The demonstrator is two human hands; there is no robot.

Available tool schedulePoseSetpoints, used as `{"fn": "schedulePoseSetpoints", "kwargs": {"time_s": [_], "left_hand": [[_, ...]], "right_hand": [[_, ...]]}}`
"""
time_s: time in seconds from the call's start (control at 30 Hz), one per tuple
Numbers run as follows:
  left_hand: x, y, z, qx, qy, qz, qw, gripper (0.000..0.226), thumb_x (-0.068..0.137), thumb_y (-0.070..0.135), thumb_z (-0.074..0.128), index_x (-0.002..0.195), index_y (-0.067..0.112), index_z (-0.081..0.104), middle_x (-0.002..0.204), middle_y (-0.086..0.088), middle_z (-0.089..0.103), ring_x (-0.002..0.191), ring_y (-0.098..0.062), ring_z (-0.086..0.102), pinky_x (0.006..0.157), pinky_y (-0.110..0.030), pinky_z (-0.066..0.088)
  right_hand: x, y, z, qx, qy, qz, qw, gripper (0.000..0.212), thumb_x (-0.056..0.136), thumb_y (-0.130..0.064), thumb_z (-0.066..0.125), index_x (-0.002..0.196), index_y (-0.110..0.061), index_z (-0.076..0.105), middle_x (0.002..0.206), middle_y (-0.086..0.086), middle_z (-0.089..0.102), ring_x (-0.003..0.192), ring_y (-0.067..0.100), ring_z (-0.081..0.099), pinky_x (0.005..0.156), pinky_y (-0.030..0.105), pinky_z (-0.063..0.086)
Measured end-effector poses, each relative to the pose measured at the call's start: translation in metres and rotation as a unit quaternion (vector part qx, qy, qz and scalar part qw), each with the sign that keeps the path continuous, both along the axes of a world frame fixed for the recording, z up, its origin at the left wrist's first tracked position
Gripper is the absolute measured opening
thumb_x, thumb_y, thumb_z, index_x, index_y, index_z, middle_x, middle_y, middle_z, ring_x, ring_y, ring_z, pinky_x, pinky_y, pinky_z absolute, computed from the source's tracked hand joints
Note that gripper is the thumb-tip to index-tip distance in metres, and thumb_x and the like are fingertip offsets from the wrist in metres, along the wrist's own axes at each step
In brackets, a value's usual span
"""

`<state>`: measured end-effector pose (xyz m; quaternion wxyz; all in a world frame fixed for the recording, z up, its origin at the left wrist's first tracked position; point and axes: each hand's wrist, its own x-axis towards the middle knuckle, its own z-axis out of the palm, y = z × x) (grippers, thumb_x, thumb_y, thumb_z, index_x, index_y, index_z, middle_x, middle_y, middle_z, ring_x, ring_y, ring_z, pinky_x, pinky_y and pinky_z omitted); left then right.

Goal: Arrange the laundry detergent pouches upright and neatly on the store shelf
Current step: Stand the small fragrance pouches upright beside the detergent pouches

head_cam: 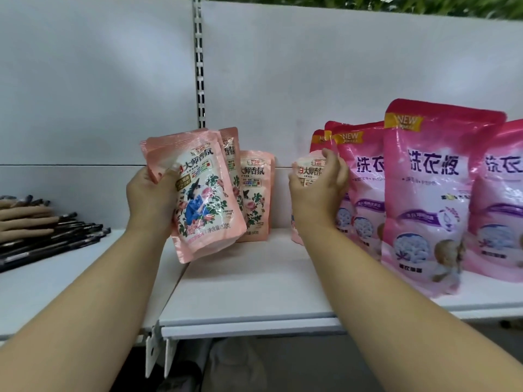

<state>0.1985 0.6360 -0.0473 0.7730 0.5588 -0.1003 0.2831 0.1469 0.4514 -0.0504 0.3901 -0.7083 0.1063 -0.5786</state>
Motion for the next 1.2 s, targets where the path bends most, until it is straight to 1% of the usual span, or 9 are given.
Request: {"fn": "schedulePoseSetpoints", "kwargs": {"time_s": [0.13, 0.37, 0.47, 0.53, 0.63, 0.77, 0.87, 1.0, 1.2], "left_hand": [[0.003, 0.005, 0.002, -0.023, 0.01, 0.005, 1.0, 0.016, 0.088, 0.019, 0.062, 0.073, 0.022, 0.054, 0.081, -0.001, 0.065, 0.089, -0.028, 0.067, 0.084, -0.045, 0.054], [0.006, 0.006, 0.003, -0.048, 0.01, 0.002, 0.999, 0.016, 0.088, 0.017, 0.061, 0.074, 0.022, 0.055, 0.081, 0.001, 0.064, 0.089, -0.025, 0.066, 0.085, -0.043, 0.053], [0.006, 0.006, 0.003, -0.048, 0.013, 0.008, 0.999, 0.016, 0.087, 0.017, 0.061, 0.074, 0.022, 0.056, 0.08, 0.002, 0.064, 0.087, -0.024, 0.065, 0.084, -0.041, 0.053], [0.007, 0.007, 0.002, -0.044, 0.013, 0.008, 0.999, 0.015, 0.087, 0.017, 0.062, 0.073, 0.022, 0.057, 0.08, 0.002, 0.064, 0.083, -0.022, 0.065, 0.082, -0.041, 0.053], [0.007, 0.006, 0.001, -0.053, 0.014, 0.001, 0.998, 0.015, 0.087, 0.018, 0.062, 0.074, 0.022, 0.057, 0.079, 0.003, 0.064, 0.074, -0.016, 0.064, 0.076, -0.036, 0.053], [0.008, 0.008, 0.004, -0.093, 0.013, -0.007, 0.996, 0.014, 0.088, 0.016, 0.061, 0.076, 0.022, 0.057, 0.078, 0.004, 0.064, 0.068, -0.011, 0.063, 0.065, -0.026, 0.052], [0.007, 0.011, 0.006, -0.119, 0.009, 0.001, 0.993, 0.015, 0.088, 0.013, 0.06, 0.076, 0.022, 0.057, 0.08, 0.004, 0.064, 0.07, -0.011, 0.063, 0.066, -0.026, 0.053], [0.007, 0.011, 0.006, -0.098, 0.015, 0.003, 0.995, 0.013, 0.087, 0.016, 0.062, 0.076, 0.022, 0.057, 0.083, 0.001, 0.066, 0.085, -0.022, 0.068, 0.076, -0.035, 0.056], [0.008, 0.011, 0.006, -0.094, 0.009, -0.003, 0.996, 0.013, 0.087, 0.014, 0.062, 0.077, 0.022, 0.057, 0.084, 0.0, 0.067, 0.092, -0.025, 0.068, 0.083, -0.042, 0.055]], "right_hand": [[0.003, 0.001, -0.006, 0.019, 0.038, 0.005, 0.999, 0.065, 0.085, -0.022, 0.064, 0.14, -0.014, 0.031, 0.148, 0.009, 0.026, 0.135, 0.025, 0.025, 0.107, 0.038, 0.032], [0.008, -0.01, -0.008, 0.082, 0.106, 0.016, 0.991, 0.071, 0.087, -0.017, 0.06, 0.146, -0.014, 0.02, 0.152, 0.008, 0.018, 0.136, 0.025, 0.025, 0.104, 0.037, 0.034], [0.021, -0.013, -0.013, 0.082, 0.217, 0.023, 0.973, 0.057, 0.086, -0.024, 0.06, 0.138, -0.011, 0.038, 0.142, 0.012, 0.037, 0.128, 0.03, 0.039, 0.101, 0.042, 0.04], [0.024, -0.013, -0.016, 0.093, 0.281, 0.042, 0.954, 0.039, 0.091, -0.025, 0.054, 0.125, -0.007, 0.051, 0.126, 0.014, 0.054, 0.114, 0.032, 0.053, 0.087, 0.034, 0.046], [0.017, -0.016, -0.011, 0.153, 0.241, 0.084, 0.955, 0.027, 0.096, -0.015, 0.045, 0.117, -0.002, 0.056, 0.111, 0.015, 0.062, 0.094, 0.029, 0.06, 0.068, 0.028, 0.041], [-0.005, -0.007, 0.002, 0.18, 0.054, 0.173, 0.967, 0.008, 0.092, -0.012, 0.051, 0.094, -0.012, 0.059, 0.079, 0.004, 0.061, 0.076, 0.025, 0.064, 0.061, 0.025, 0.046], [-0.012, 0.001, 0.005, 0.179, -0.014, 0.264, 0.948, 0.013, 0.085, -0.011, 0.059, 0.077, -0.019, 0.054, 0.077, 0.004, 0.063, 0.066, 0.026, 0.062, 0.059, 0.026, 0.049], [-0.001, 0.003, -0.006, 0.133, 0.085, 0.312, 0.937, 0.016, 0.084, -0.014, 0.064, 0.074, -0.021, 0.055, 0.067, -0.008, 0.057, 0.051, 0.001, 0.055, 0.04, 0.01, 0.043], [0.018, -0.011, -0.014, 0.244, 0.183, 0.392, 0.868, 0.01, 0.083, -0.006, 0.064, 0.077, -0.012, 0.059, 0.071, 0.005, 0.069, 0.058, 0.016, 0.065, 0.054, 0.029, 0.052]]}}
